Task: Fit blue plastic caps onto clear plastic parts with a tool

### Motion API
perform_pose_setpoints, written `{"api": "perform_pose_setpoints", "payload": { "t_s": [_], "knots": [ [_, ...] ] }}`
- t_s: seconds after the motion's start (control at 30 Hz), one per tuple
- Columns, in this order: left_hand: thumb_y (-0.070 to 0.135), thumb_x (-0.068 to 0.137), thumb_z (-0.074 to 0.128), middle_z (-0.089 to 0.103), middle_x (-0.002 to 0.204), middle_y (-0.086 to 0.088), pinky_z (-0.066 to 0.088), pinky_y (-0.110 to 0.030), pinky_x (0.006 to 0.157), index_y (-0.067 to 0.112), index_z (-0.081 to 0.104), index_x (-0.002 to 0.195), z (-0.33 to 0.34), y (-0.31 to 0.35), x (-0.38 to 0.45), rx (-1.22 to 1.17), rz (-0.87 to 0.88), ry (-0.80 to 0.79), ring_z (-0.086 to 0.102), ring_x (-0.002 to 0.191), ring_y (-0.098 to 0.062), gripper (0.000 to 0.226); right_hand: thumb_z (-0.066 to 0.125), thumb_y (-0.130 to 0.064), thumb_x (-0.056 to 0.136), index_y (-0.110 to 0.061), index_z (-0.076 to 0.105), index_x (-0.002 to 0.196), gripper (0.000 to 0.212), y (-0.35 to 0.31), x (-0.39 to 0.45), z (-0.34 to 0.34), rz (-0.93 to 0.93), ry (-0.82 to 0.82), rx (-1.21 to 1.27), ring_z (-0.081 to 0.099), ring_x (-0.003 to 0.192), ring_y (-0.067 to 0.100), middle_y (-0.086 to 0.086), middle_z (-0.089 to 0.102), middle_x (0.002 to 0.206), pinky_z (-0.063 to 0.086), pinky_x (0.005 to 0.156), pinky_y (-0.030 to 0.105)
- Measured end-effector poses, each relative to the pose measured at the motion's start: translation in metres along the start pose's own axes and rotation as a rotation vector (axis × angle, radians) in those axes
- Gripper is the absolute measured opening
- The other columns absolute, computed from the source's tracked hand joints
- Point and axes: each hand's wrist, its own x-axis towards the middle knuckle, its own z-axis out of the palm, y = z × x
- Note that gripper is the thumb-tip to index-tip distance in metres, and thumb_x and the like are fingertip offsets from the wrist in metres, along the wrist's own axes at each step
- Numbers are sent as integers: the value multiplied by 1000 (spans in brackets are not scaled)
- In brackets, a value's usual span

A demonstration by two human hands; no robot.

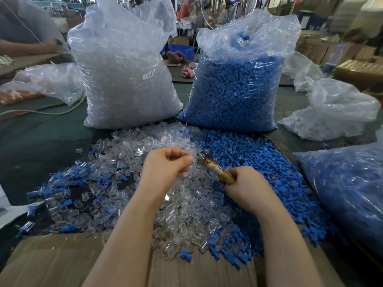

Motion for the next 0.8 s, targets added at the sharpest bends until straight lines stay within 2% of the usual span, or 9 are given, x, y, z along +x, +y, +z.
{"api": "perform_pose_setpoints", "payload": {
  "t_s": [0.1,0.2,0.37,0.47,0.57,0.63,0.8],
  "knots": [
    [10,83,77,75,74,1,53,-14,58,15,74,85,0,0,0,-3,-7,-7,70,66,-7,6,63,-23,85,-24,62,80,6,1,1,2,24,21,8,60,67,23,2,63,72,45,55,31],
    [10,83,77,75,74,1,53,-14,58,14,74,85,0,0,1,-3,-9,-12,71,66,-8,6,66,-31,87,-24,53,70,22,2,1,3,40,61,-44,58,64,20,0,59,69,41,51,29],
    [9,84,76,76,75,0,53,-15,59,12,72,88,-1,1,0,-23,-21,-28,73,70,-11,6,67,-30,85,-25,56,74,17,-1,2,5,40,101,-35,59,66,19,-2,61,71,47,55,31],
    [5,89,69,76,76,-4,55,-17,57,7,67,93,2,3,-1,-79,-51,-74,73,69,-13,5,67,-33,83,-27,61,81,9,-5,0,3,60,187,120,60,68,19,-4,64,73,51,59,34],
    [3,95,61,76,74,-4,55,-18,55,5,61,96,6,6,-2,-108,-73,-99,73,65,-12,2,71,-35,81,-28,63,79,12,-6,-1,1,69,271,227,61,67,19,-6,65,72,53,61,36],
    [4,98,56,77,76,-4,56,-19,55,3,57,100,10,8,-4,-114,-90,-119,74,67,-13,2,77,-31,79,-27,64,76,14,-7,-3,1,60,306,385,62,66,18,-7,66,69,51,61,35],
    [5,101,52,76,81,-12,59,-23,59,2,53,99,27,14,-13,-255,-189,-234,75,72,-20,3,83,-15,76,-22,67,76,17,-22,-8,-2,-26,334,925,59,56,-5,-18,66,61,44,51,10]
  ]
}}
